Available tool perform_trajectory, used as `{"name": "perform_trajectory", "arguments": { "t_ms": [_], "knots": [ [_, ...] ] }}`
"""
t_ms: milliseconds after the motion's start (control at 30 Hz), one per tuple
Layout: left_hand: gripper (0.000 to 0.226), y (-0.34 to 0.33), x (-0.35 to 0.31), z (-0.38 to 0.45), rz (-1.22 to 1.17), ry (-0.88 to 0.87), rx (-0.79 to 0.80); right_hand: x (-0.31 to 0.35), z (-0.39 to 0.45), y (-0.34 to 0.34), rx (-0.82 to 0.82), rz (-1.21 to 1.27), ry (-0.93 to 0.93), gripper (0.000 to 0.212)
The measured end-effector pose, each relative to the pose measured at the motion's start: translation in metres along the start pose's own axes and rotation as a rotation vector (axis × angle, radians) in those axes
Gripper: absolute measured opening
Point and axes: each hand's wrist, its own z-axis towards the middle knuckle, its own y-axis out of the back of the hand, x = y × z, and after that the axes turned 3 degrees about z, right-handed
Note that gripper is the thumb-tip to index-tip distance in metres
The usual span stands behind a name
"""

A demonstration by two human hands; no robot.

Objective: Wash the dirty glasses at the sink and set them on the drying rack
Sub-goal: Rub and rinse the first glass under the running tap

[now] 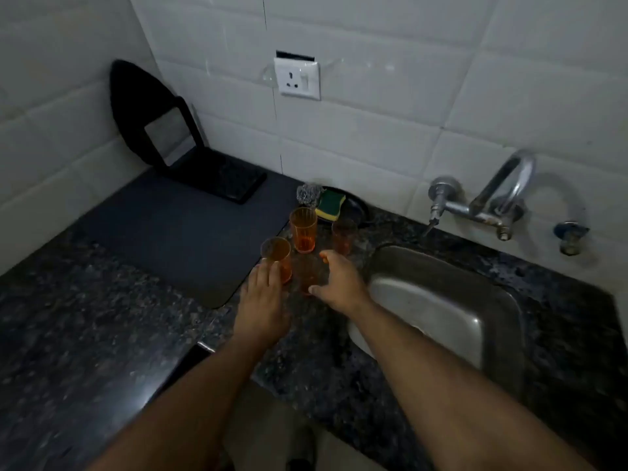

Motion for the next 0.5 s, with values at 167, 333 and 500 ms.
{"name": "perform_trajectory", "arguments": {
  "t_ms": [167,333,500],
  "knots": [
    [0.116,-0.029,0.009,0.001,-0.034,0.176,0.119,-0.010,0.023,-0.023,-0.008,0.010,-0.034,0.074],
    [0.111,-0.046,0.017,0.005,-0.031,0.186,0.229,-0.015,0.031,-0.034,-0.023,0.070,-0.054,0.065],
    [0.092,-0.048,0.017,0.011,0.009,0.151,0.351,-0.019,0.028,-0.033,-0.013,0.145,-0.054,0.063]
  ]
}}
